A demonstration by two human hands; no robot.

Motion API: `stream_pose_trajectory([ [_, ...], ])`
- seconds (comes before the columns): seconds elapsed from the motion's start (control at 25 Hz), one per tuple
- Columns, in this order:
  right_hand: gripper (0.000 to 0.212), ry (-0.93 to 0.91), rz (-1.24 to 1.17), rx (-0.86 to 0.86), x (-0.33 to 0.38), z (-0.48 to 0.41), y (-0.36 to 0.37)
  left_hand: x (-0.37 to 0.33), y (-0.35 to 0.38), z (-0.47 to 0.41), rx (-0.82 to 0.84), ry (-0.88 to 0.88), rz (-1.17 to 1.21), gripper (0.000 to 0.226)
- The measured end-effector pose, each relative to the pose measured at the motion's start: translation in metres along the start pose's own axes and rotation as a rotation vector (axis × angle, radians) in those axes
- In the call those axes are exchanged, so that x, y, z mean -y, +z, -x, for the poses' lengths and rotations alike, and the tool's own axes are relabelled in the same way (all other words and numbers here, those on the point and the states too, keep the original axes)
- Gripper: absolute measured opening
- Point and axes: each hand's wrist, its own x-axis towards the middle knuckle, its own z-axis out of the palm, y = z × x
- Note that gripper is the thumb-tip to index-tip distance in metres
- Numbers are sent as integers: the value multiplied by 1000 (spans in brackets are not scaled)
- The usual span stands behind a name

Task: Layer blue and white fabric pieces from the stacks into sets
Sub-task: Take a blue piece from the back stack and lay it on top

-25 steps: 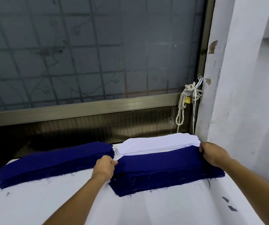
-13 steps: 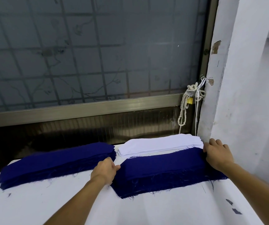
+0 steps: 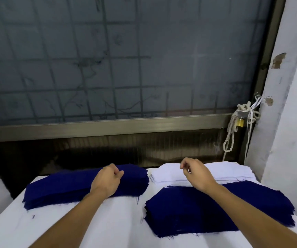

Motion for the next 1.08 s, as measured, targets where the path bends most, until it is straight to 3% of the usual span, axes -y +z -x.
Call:
stream_pose_trajectory([
  [0.2, 12, -50, -103, 94, 56, -37, 58, 58, -9, -26, -20, -48, -32, 14],
  [0.44, 8, -195, -61, 169, 97, -73, 114, 116, -13, -54, -63, -69, -175, 40],
  [0.6, 30, -221, 11, 195, 111, -88, 137, 123, -17, -69, -7, -35, -143, 19],
  [0.76, 43, -280, 6, 208, 124, -98, 152, 128, -22, -76, 4, 94, -197, 22],
  [1.0, 39, -313, 11, 198, 141, -105, 159, 122, -30, -76, 4, 128, -23, 32],
  [1.08, 42, -308, 21, 189, 141, -105, 159, 122, -34, -75, 1, 140, 21, 25],
])
